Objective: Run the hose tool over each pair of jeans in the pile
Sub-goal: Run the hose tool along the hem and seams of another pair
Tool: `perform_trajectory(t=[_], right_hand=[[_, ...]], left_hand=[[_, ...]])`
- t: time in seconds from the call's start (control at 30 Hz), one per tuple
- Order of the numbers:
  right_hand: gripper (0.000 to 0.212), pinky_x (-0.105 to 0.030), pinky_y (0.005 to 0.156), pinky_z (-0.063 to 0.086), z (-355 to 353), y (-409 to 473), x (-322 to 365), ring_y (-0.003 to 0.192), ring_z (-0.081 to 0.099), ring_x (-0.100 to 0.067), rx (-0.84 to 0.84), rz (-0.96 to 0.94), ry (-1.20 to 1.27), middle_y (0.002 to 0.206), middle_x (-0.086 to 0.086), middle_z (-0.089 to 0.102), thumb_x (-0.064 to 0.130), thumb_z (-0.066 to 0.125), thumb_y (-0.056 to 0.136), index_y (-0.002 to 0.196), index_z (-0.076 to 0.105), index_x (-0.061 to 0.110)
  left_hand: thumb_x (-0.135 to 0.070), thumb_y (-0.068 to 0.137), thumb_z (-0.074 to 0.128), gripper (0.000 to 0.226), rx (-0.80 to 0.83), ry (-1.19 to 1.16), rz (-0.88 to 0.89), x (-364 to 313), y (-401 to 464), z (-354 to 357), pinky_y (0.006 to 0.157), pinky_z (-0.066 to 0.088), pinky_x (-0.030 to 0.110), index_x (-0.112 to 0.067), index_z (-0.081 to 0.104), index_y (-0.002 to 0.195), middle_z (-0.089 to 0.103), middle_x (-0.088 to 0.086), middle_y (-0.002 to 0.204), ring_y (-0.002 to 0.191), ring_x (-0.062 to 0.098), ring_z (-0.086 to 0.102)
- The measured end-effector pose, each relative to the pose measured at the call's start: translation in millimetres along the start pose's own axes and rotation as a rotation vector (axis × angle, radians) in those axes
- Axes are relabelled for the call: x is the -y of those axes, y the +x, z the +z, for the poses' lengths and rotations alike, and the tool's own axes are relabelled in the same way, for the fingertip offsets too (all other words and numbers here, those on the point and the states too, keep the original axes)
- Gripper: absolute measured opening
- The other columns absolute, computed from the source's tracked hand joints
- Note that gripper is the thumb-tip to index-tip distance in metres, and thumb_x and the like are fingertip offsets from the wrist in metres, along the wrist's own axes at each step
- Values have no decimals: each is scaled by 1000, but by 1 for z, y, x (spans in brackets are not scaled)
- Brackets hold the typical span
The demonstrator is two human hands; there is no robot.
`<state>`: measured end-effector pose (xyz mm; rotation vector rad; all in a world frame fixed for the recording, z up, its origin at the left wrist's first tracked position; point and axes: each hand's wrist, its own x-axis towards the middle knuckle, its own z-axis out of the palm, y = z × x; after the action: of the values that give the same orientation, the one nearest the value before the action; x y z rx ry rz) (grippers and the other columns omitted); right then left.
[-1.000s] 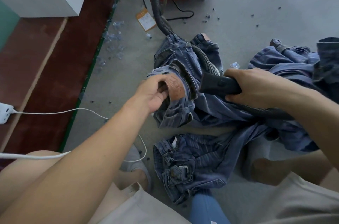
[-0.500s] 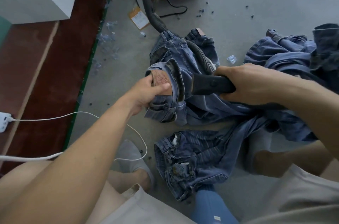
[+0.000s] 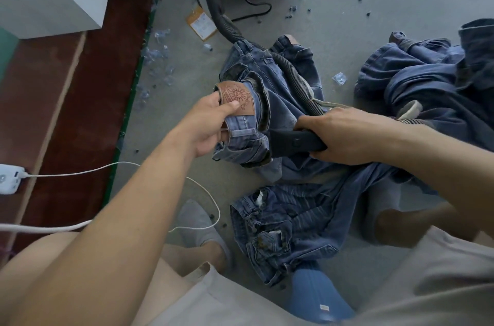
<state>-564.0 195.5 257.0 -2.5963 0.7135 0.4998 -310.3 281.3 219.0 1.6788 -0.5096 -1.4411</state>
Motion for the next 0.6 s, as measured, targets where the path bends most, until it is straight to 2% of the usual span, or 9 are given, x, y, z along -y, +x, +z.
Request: perform_trajectory(t=[0.07, 0.2, 0.3, 0.47, 0.53, 0.6], right_hand=[[31, -47, 74, 54, 4, 1, 5, 78, 60, -26, -18, 1, -20, 82, 3, 60, 37, 66, 90, 116, 49, 34], [27, -47, 70, 55, 13, 5, 24, 77, 62, -28, -117, -11, -6, 84, 2, 59, 36, 60, 92, 116, 50, 30], [30, -48, 71, 56, 16, 7, 35, 81, 65, -31, -207, -9, 25, 89, 1, 64, 39, 57, 93, 121, 51, 30], [46, -42, 78, 56, -1, 4, 29, 94, 68, -28, -363, -31, 125, 108, 4, 73, 48, 65, 92, 134, 50, 41], [43, -39, 74, 52, -11, 5, 15, 88, 67, -30, -377, 5, 179, 103, 1, 74, 45, 69, 90, 129, 52, 39], [35, -38, 70, 47, -18, 6, -6, 81, 62, -29, -311, 74, 179, 95, -2, 72, 40, 70, 89, 121, 55, 36]], left_hand=[[-7, 107, 48, 23, -22, -108, -7, -3, 0, 0, 82, 63, 47, -9, 63, 125, 76, 14, 111, 97, 29, 75], [-4, 106, 48, 25, -41, -274, -22, -7, -2, 3, 76, 65, 44, -3, 63, 125, 76, 16, 98, 84, 28, 76], [-3, 106, 46, 25, -52, -337, -26, -9, -4, 2, 68, 65, 40, 2, 63, 124, 75, 19, 96, 81, 29, 76], [-7, 107, 43, 25, -61, -337, -25, -16, -4, -14, 71, 64, 39, -1, 65, 118, 75, 19, 101, 87, 29, 75], [-8, 107, 43, 25, -69, -289, -14, -15, -5, -19, 72, 63, 37, -3, 64, 120, 74, 17, 104, 87, 27, 74], [-8, 108, 42, 24, -74, -269, -6, -13, -5, -23, 68, 63, 35, -5, 66, 113, 75, 14, 98, 84, 25, 74]])
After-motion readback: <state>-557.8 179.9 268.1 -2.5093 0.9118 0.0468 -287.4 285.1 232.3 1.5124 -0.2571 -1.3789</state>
